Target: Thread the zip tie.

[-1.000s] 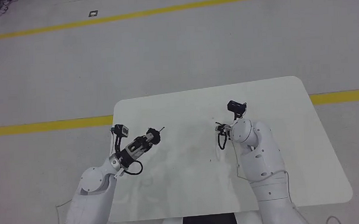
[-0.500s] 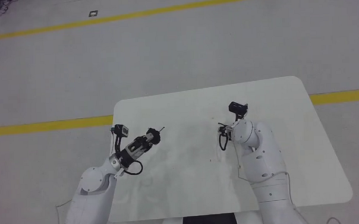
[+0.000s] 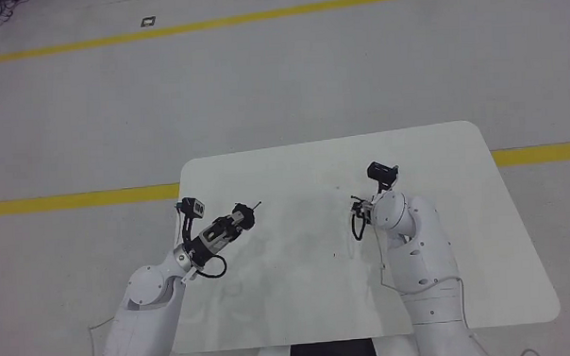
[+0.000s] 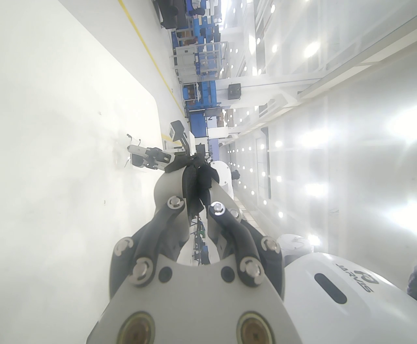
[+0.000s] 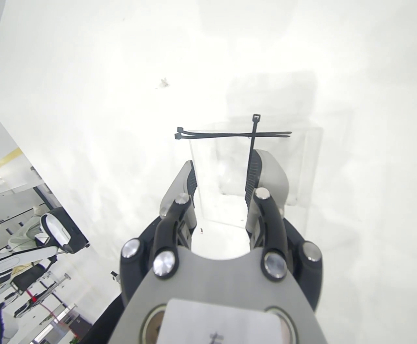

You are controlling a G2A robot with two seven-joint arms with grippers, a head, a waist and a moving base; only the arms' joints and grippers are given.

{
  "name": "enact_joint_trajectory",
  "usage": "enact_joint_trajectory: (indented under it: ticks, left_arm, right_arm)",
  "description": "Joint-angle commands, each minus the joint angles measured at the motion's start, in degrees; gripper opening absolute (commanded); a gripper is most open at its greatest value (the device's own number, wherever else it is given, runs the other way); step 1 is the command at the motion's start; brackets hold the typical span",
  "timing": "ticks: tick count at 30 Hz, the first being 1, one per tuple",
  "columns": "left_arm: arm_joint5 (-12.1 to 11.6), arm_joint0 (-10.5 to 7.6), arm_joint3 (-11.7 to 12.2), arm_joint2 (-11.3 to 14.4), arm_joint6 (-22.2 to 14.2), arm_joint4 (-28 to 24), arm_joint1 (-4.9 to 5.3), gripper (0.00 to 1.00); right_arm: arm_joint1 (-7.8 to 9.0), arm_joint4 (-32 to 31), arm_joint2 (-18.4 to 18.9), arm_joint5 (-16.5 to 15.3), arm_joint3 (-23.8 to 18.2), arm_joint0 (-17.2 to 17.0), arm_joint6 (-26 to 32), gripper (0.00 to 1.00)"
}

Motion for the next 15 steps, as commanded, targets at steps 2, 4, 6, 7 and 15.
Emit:
enact_joint_trajectory:
  ticks: [2, 4, 6, 7, 15]
  left_arm:
    - [0.00, 0.00, 0.00, 0.00, 0.00, 0.00, 0.00, 0.00]
    - [0.00, 0.00, 0.00, 0.00, 0.00, 0.00, 0.00, 0.00]
    - [0.00, 0.00, 0.00, 0.00, 0.00, 0.00, 0.00, 0.00]
    - [0.00, 0.00, 0.00, 0.00, 0.00, 0.00, 0.00, 0.00]
    - [0.00, 0.00, 0.00, 0.00, 0.00, 0.00, 0.00, 0.00]
  right_arm:
    - [-0.03, 0.20, -0.08, 0.00, 0.19, 0.11, -0.05, 0.29]
    - [-0.04, 0.31, -0.15, 0.00, 0.03, 0.12, -0.05, 0.28]
    - [-0.02, 0.51, -0.13, 0.00, -0.52, -0.02, 0.12, 0.29]
    - [0.00, 0.53, -0.11, 0.00, -0.82, -0.14, 0.27, 0.31]
    - [0.18, 0.87, 0.53, 0.00, -2.83, -1.00, 0.96, 0.33]
